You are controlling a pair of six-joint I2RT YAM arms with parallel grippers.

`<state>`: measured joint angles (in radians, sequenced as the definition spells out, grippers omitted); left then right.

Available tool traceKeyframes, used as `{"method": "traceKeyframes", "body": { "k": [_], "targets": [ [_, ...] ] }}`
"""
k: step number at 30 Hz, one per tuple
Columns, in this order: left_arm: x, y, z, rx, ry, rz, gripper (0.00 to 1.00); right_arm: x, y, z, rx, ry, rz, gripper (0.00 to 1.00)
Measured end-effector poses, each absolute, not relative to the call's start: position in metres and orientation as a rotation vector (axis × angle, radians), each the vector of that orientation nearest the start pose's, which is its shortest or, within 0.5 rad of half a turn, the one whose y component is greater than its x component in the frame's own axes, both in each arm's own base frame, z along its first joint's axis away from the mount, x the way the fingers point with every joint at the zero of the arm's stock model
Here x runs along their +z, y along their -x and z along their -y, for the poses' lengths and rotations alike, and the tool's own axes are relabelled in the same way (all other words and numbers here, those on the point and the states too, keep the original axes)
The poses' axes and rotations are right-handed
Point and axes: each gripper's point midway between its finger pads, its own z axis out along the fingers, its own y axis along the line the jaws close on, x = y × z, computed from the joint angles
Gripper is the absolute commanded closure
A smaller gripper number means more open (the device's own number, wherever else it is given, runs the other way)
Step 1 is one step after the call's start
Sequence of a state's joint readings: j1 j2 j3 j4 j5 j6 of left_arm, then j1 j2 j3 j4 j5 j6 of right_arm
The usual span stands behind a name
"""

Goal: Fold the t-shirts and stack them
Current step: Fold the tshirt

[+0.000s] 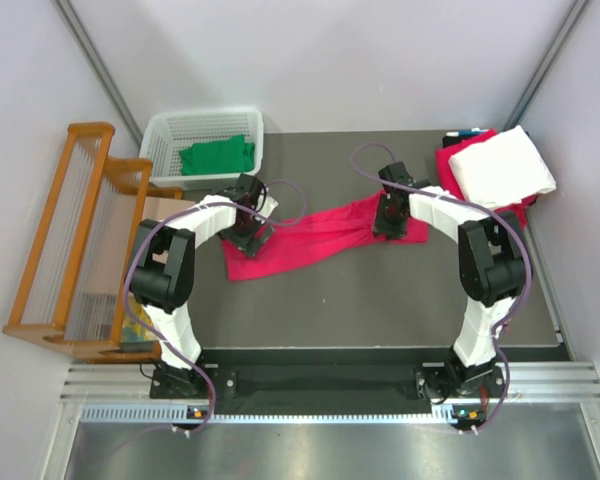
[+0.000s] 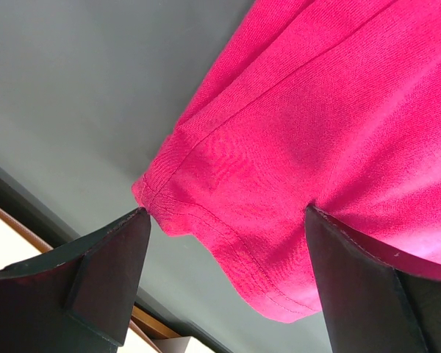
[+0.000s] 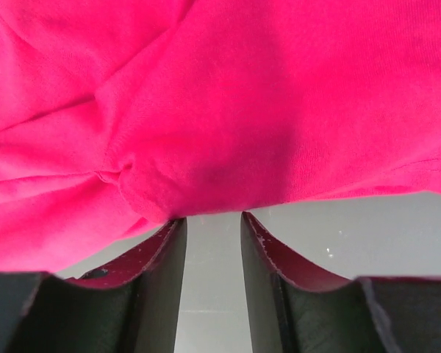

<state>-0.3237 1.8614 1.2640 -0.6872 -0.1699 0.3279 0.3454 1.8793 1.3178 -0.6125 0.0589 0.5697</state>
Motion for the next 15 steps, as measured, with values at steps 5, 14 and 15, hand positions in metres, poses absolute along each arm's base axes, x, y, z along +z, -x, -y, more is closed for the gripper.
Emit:
{"method": "traceKeyframes", "body": {
  "k": [5, 14, 15],
  "targets": [
    [0.032, -0.358, 0.075, 0.243, -0.879, -2.707, 0.11, 0.04, -0.37, -0.146, 0.17, -0.328, -2.744, 0.66],
    [0.032, -0.358, 0.075, 0.244, -0.884, -2.706, 0.11, 0.043, -0.369, -0.156, 0.188, -0.302, -2.746, 0.64],
    [0.032, -0.358, 0.075, 0.244, -0.885, -2.706, 0.11, 0.045, -0.37, -0.157, 0.194, -0.301, -2.743, 0.63]
  ]
}}
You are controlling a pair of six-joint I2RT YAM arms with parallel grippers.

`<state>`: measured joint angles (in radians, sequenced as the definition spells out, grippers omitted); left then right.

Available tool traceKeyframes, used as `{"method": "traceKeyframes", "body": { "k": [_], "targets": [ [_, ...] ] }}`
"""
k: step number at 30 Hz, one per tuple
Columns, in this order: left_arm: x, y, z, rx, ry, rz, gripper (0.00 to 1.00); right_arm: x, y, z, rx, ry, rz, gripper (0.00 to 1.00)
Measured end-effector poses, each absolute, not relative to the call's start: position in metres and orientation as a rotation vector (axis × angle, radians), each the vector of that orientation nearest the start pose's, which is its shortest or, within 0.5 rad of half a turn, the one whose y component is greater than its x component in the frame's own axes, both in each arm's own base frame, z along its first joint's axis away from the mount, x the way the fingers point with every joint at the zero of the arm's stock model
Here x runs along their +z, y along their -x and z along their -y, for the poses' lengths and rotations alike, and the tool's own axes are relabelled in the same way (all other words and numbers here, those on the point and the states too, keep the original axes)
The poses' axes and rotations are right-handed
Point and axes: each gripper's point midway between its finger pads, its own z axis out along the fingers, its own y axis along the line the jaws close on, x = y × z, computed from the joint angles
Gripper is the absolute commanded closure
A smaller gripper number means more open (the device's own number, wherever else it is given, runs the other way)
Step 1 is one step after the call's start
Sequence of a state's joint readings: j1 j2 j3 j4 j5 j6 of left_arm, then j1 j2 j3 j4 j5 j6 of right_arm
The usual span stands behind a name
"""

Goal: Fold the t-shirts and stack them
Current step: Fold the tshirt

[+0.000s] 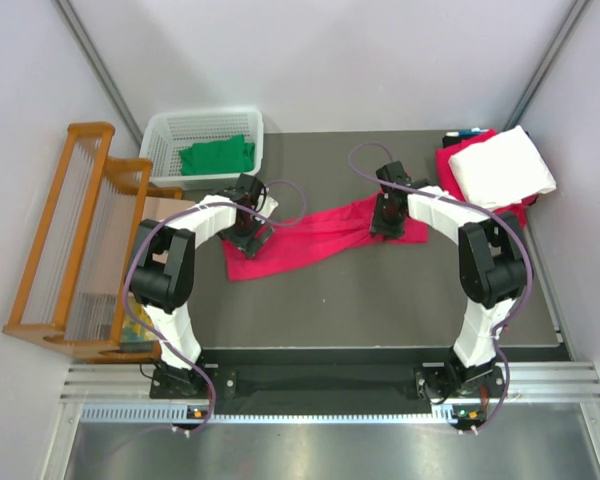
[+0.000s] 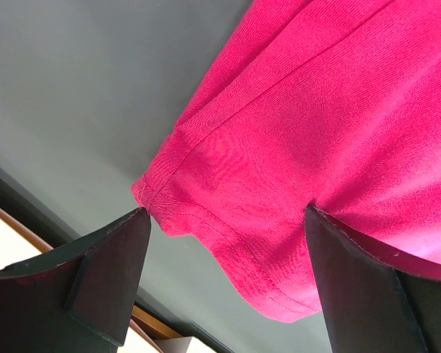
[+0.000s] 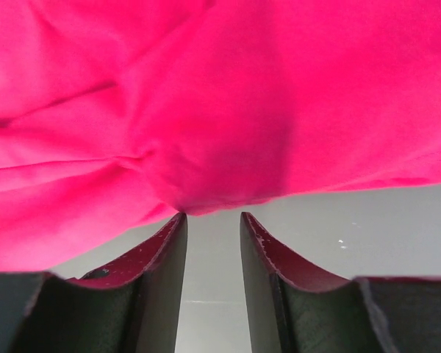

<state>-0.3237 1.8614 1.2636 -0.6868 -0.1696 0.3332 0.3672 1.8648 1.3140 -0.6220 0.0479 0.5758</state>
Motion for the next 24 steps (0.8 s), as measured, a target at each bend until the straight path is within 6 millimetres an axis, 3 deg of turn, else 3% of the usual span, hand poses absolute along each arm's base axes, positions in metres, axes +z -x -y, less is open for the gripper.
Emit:
{"method": "traceKeyframes", "body": {
  "k": [6, 18, 21, 22, 24],
  "targets": [
    [0.032, -0.358, 0.075, 0.244, -0.892, -2.704, 0.11, 0.052, -0.374, -0.166, 0.218, -0.285, -2.728, 0.6],
    [0.032, -0.357, 0.074, 0.243, -0.893, -2.701, 0.11, 0.043, -0.38, -0.168, 0.193, -0.284, -2.749, 0.72],
    [0.032, -0.357, 0.074, 0.243, -0.893, -2.701, 0.11, 0.047, -0.391, -0.171, 0.186, -0.28, -2.736, 0.87],
    [0.032, -0.357, 0.074, 0.243, -0.893, -2.701, 0.11, 0.05, -0.396, -0.172, 0.186, -0.277, -2.727, 1.0],
    [0.032, -0.357, 0.074, 0.244, -0.893, -2.701, 0.11, 0.056, -0.405, -0.174, 0.185, -0.268, -2.705, 1.0]
  ]
}}
